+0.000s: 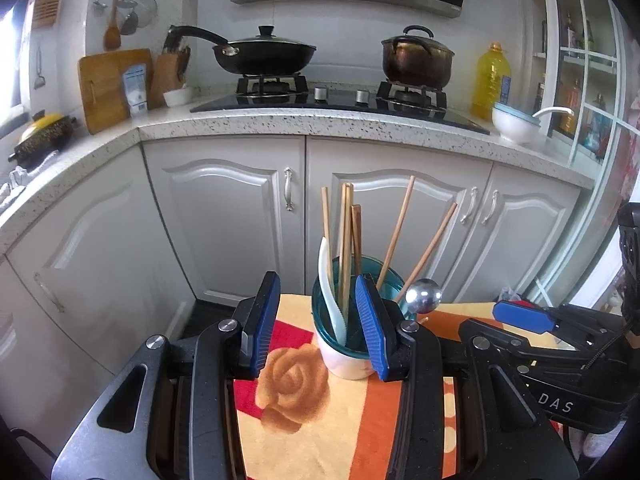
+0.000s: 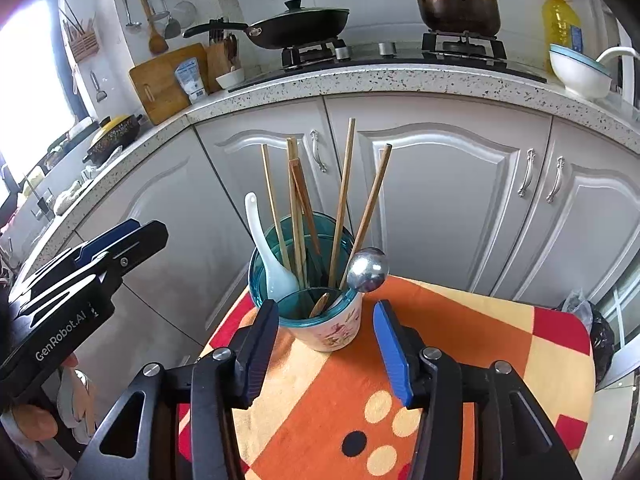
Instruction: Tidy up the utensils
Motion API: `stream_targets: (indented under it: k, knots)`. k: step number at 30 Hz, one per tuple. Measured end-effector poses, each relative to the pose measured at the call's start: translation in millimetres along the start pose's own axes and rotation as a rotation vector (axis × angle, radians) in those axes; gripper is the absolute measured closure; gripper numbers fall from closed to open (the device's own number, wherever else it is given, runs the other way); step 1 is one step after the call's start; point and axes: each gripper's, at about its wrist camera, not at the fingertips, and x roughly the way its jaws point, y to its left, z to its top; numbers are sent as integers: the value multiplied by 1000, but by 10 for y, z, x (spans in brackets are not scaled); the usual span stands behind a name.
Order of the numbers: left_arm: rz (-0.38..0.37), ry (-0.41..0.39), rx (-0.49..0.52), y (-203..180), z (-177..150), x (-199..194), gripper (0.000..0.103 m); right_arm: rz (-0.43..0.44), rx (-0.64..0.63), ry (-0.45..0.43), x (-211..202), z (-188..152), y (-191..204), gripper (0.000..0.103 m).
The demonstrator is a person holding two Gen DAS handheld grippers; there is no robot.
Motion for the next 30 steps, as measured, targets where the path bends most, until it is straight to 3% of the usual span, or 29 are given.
stream_targets:
  k: [30]
  knots:
    - [49, 3, 0, 23, -51, 20, 65, -5, -39, 18, 38, 13, 94, 50]
